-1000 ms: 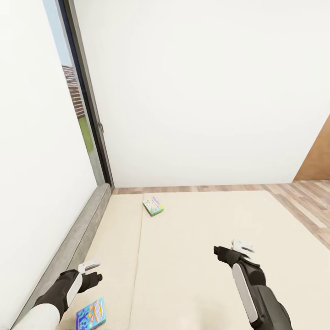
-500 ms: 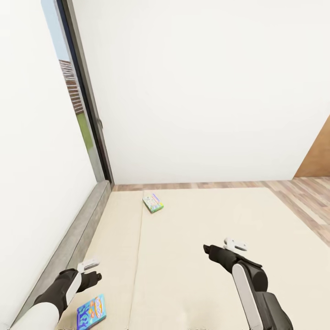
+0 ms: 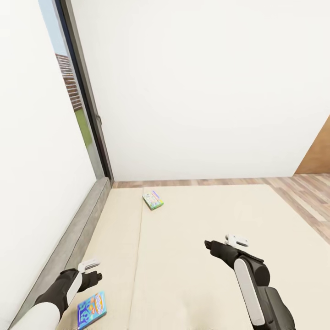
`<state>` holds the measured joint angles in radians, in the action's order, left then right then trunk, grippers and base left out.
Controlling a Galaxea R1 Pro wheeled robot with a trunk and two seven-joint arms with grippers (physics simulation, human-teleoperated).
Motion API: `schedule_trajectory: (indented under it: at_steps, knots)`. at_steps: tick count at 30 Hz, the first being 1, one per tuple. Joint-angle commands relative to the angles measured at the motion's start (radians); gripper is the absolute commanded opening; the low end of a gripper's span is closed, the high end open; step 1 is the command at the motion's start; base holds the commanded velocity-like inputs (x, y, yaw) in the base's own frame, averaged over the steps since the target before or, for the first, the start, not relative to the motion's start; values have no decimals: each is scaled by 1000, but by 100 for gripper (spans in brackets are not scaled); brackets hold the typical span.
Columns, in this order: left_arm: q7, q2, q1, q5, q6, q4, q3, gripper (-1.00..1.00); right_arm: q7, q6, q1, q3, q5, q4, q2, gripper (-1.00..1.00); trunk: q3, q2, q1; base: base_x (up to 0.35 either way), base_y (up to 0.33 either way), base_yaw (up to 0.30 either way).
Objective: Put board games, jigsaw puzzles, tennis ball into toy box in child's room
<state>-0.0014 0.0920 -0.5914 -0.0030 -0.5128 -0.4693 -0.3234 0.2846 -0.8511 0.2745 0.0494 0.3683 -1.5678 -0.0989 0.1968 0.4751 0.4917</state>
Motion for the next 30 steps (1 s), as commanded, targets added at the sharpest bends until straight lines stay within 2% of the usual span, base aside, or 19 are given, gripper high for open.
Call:
schedule_trajectory:
  at_steps: [1,30]
  knots:
    - [0,0,-1,0,-6,-2,-4,100,8,-4,2,1,11,-1,-1,100,4,2,0,0,0,0]
    - [-2,5,-1,4,-3,-2,-3,100,7,-5,6,-11,11,-5,-11,100,51,2,0,0,0,0]
